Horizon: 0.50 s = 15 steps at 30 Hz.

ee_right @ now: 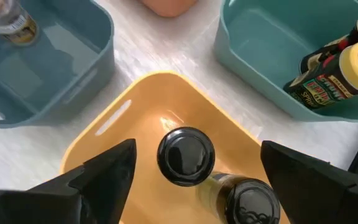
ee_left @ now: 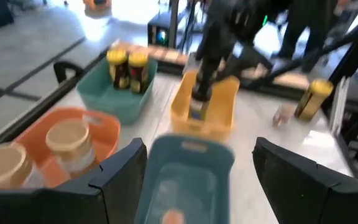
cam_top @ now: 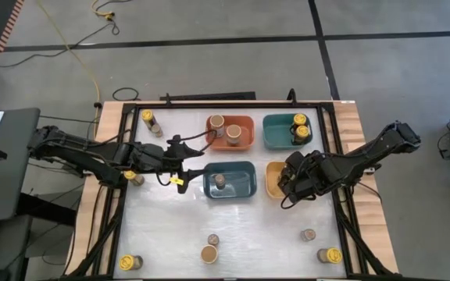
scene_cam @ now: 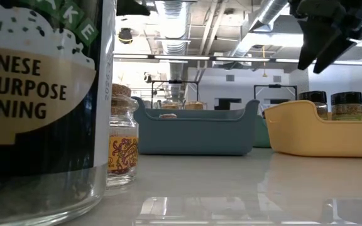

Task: Sort spices by type
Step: Put the brown spice bottle into the blue bin

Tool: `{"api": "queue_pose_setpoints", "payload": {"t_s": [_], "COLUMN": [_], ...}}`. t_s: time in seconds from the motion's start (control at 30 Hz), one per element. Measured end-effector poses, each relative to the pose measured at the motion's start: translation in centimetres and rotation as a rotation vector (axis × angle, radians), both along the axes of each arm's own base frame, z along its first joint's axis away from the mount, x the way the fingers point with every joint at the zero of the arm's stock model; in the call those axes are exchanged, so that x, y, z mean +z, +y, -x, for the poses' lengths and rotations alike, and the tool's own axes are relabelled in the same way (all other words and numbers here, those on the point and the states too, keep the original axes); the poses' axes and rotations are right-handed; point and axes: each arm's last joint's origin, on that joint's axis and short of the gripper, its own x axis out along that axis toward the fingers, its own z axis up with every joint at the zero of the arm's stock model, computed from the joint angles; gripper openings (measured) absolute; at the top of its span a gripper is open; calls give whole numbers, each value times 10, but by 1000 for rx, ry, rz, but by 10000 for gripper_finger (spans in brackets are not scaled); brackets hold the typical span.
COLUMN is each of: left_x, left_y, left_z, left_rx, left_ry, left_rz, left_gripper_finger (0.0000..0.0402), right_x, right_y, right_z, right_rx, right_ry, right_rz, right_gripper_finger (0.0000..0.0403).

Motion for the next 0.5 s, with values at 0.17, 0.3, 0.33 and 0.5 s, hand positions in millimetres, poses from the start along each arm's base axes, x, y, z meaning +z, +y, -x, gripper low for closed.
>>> {"api": "queue_pose_setpoints", "payload": {"t_s": [0.17, 0.3, 0.33, 0.5], "left_x": [-6, -6, -6, -6], "left_y": [0, 0, 1, 2], "left_z": [2, 2, 2, 2], "left_rx": [13, 24, 34, 62], "left_ry": [59, 50, 49, 65], "left_rz": [32, 49, 37, -24], "left_gripper_finger": [281, 281, 281, 281], "right_x": [8, 21, 24, 44], "right_y": [2, 4, 4, 3], "right_z": [-1, -2, -2, 0], "right_rx": [30, 49, 48, 7], "right_ry": [-5, -10, -15, -48], "right_rz": [-14, -31, -33, -54], "right_gripper_finger": [373, 373, 373, 370]}}
